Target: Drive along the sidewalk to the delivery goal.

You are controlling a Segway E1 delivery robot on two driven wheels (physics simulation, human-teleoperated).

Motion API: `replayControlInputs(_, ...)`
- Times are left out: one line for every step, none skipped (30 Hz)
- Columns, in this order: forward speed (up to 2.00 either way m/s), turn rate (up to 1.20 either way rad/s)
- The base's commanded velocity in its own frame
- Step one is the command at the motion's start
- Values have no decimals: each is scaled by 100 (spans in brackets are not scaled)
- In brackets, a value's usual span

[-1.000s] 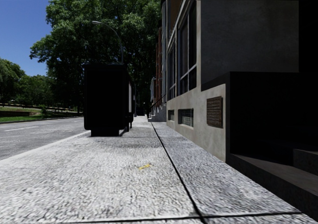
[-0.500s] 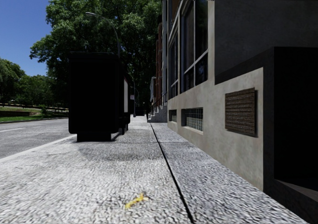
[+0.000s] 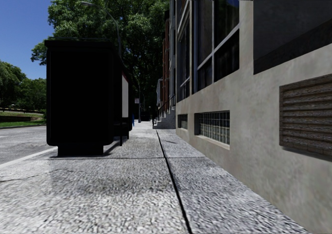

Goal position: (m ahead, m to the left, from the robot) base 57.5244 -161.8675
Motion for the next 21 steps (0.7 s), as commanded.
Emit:
replayControlInputs(200, 0)
replayControlInputs(200, 0)
replayControlInputs(200, 0)
replayControlInputs(200, 0)
replayControlInputs(200, 0)
replayControlInputs(200, 0)
replayControlInputs(200, 0)
replayControlInputs(200, 0)
replayControlInputs(200, 0)
replayControlInputs(200, 5)
replayControlInputs(200, 11)
replayControlInputs(200, 16)
replayControlInputs(200, 16)
replayControlInputs(200, 17)
replayControlInputs(200, 18)
replayControlInputs(200, 18)
replayControlInputs(200, 12)
replayControlInputs(200, 0)
replayControlInputs(200, 0)
replayControlInputs(200, 0)
replayControlInputs(200, 0)
